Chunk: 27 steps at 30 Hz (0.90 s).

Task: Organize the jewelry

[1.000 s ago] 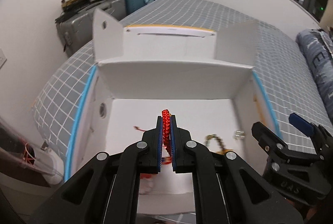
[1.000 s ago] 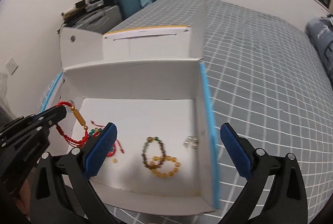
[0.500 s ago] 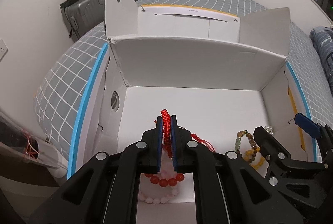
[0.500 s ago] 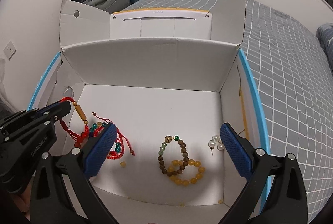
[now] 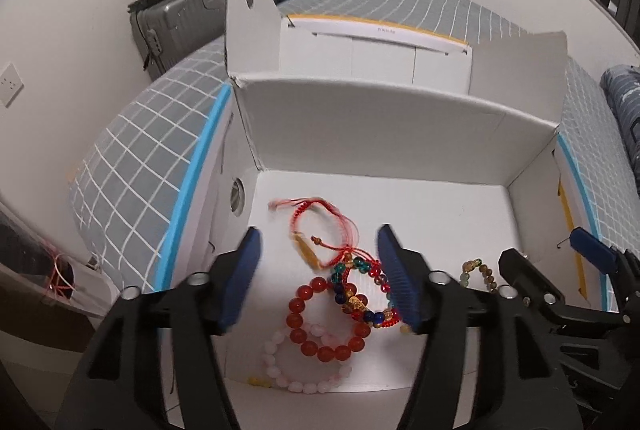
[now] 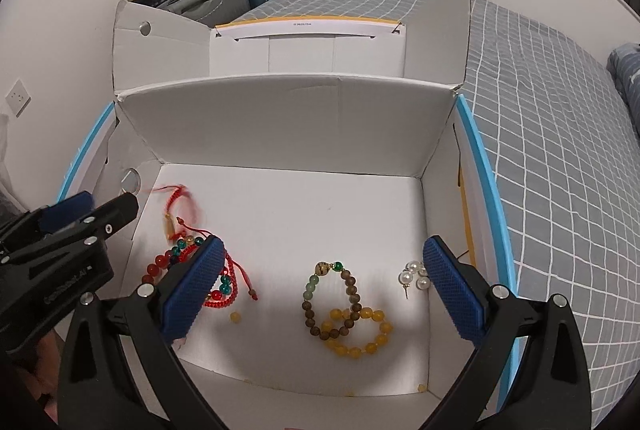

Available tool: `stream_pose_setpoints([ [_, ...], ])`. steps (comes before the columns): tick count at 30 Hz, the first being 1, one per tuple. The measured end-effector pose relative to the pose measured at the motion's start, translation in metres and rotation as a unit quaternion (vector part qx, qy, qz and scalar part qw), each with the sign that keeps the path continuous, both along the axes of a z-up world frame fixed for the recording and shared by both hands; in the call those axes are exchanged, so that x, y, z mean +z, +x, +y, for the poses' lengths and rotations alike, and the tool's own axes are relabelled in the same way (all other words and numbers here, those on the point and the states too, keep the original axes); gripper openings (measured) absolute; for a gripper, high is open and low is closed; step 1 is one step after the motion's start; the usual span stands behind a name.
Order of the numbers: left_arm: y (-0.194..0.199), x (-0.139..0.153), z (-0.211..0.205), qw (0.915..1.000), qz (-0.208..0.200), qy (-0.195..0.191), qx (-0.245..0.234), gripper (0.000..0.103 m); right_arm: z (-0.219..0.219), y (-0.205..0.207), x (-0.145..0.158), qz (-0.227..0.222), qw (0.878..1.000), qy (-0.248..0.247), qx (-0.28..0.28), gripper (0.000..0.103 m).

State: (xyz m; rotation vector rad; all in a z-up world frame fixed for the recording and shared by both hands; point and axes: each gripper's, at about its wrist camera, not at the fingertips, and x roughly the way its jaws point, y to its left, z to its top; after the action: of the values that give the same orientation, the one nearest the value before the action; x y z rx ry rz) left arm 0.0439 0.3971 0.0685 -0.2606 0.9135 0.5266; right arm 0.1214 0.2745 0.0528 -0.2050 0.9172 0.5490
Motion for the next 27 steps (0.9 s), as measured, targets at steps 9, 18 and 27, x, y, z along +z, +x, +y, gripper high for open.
stream_pose_setpoints([
  [9,-0.029,0.027,-0.013,0.999,-0.038,0.025,-0.005,0.09,-0.021,-0.012,0.017,-0.014,1.0,0.021,-0.007,0.095],
  [18,-0.075,0.039,-0.026,0.9965,-0.073,0.039,-0.001,0.097,-0.047,-0.048,0.031,-0.035,0.999,0.037,-0.007,0.095],
  [27,-0.131,0.036,-0.043,0.9936,-0.109,0.029,-0.007,0.097,-0.07,-0.096,0.037,-0.067,0.996,0.052,-0.006,0.095],
])
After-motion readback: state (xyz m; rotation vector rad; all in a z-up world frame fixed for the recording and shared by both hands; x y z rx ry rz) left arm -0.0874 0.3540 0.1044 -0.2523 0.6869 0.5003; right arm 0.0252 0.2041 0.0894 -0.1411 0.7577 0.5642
